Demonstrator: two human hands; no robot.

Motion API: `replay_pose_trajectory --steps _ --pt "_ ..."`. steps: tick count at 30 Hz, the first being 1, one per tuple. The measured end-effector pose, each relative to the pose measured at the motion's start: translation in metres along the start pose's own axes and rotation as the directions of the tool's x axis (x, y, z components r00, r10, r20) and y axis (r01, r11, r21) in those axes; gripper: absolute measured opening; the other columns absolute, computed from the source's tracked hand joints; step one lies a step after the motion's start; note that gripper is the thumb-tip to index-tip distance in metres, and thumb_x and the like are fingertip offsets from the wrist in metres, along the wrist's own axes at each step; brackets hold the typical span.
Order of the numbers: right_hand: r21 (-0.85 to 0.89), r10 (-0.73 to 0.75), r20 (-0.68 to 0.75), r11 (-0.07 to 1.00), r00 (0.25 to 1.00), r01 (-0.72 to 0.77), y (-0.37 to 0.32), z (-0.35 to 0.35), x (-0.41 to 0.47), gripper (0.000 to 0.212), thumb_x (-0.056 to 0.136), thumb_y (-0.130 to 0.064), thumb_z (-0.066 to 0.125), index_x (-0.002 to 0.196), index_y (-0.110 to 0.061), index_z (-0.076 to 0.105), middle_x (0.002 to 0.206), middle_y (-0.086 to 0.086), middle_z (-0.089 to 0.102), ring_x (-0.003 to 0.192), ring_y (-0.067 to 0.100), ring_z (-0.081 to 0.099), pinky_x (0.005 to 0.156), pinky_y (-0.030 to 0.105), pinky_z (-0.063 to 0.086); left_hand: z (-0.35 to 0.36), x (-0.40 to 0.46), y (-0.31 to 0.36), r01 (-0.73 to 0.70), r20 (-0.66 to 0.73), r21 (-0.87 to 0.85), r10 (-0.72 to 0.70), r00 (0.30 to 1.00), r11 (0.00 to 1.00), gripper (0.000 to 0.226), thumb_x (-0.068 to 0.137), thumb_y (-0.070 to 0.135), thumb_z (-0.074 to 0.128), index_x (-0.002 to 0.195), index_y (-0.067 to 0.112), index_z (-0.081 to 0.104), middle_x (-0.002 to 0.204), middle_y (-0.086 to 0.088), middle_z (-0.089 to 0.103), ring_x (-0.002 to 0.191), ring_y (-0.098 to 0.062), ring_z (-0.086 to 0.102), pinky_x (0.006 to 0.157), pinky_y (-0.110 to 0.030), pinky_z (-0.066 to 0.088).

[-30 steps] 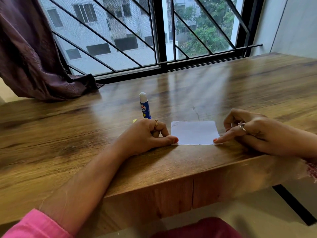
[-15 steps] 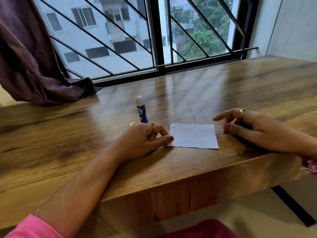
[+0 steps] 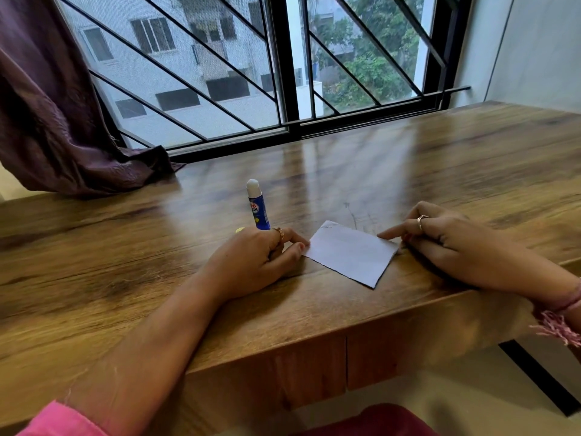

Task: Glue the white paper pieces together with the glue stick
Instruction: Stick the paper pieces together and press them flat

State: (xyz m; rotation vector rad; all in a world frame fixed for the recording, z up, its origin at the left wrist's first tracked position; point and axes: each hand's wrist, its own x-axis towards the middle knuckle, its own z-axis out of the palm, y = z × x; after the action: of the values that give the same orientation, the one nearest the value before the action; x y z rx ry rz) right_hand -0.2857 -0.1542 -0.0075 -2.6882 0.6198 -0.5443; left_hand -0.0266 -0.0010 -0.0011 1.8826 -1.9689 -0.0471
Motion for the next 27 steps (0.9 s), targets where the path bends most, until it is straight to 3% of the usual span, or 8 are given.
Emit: replay_pose_trajectory --steps 4,8,12,19,27 --pt "0.04 0.103 -0.027 0.994 0.994 -0.102 -0.011 0.001 -0.011 0.036 0.093 -0.023 0.046 0.123 -0.041 0.055 0.098 -0.024 0.05 0.094 0.001 0.053 0.085 0.03 0.041 -0.002 -0.002 0.004 -0.021 -0.017 -0.012 0.02 1.0 1.0 0.036 0.095 0.04 0.04 0.118 0.024 0.061 0.054 -0.002 0.057 0.051 -0.015 0.053 0.061 -0.039 0.048" --pt "0.037 0.092 -0.073 0.995 0.993 -0.09 -0.027 0.008 -0.028 0.037 0.092 -0.037 0.04 0.127 -0.045 0.051 0.089 -0.019 0.056 0.089 -0.002 0.053 0.088 0.04 0.041 -0.003 -0.007 0.019 -0.207 0.042 -0.089 0.211 0.977 0.974 0.032 0.092 0.034 0.053 0.117 0.017 0.063 0.049 0.008 0.039 0.043 -0.008 0.041 0.05 -0.018 0.036" --pt "0.052 0.046 -0.03 0.998 0.998 -0.045 -0.042 0.01 -0.042 0.041 0.088 -0.049 0.03 0.124 -0.053 0.049 0.082 -0.017 0.055 0.09 -0.002 0.051 0.085 0.035 0.037 -0.001 -0.006 0.035 -0.345 0.139 -0.177 0.37 0.919 0.922 0.033 0.09 0.028 0.058 0.121 0.017 0.062 0.046 0.005 0.042 0.04 -0.006 0.042 0.048 -0.016 0.033" --pt "-0.033 0.004 0.004 0.999 1.0 -0.003 -0.056 0.014 -0.044 0.046 0.084 -0.059 0.017 0.119 -0.062 0.046 0.103 -0.023 0.058 0.101 0.002 0.05 0.085 0.035 0.031 0.001 -0.008 0.043 -0.404 0.172 -0.083 0.412 0.895 0.911 0.046 0.09 0.046 0.051 0.134 0.031 0.05 0.048 0.008 0.039 0.044 -0.008 0.041 0.047 -0.033 0.039" --pt "-0.138 0.003 0.019 0.99 1.0 0.0 -0.057 0.018 -0.045 0.048 0.081 -0.058 0.014 0.118 -0.067 0.043 0.086 -0.024 0.044 0.092 0.001 0.043 0.076 0.03 0.023 -0.001 -0.008 0.044 -0.407 0.207 -0.016 0.401 0.892 0.913 0.049 0.088 0.056 0.046 0.131 0.033 0.054 0.045 0.01 0.029 0.043 0.0 0.037 0.047 -0.022 0.031"
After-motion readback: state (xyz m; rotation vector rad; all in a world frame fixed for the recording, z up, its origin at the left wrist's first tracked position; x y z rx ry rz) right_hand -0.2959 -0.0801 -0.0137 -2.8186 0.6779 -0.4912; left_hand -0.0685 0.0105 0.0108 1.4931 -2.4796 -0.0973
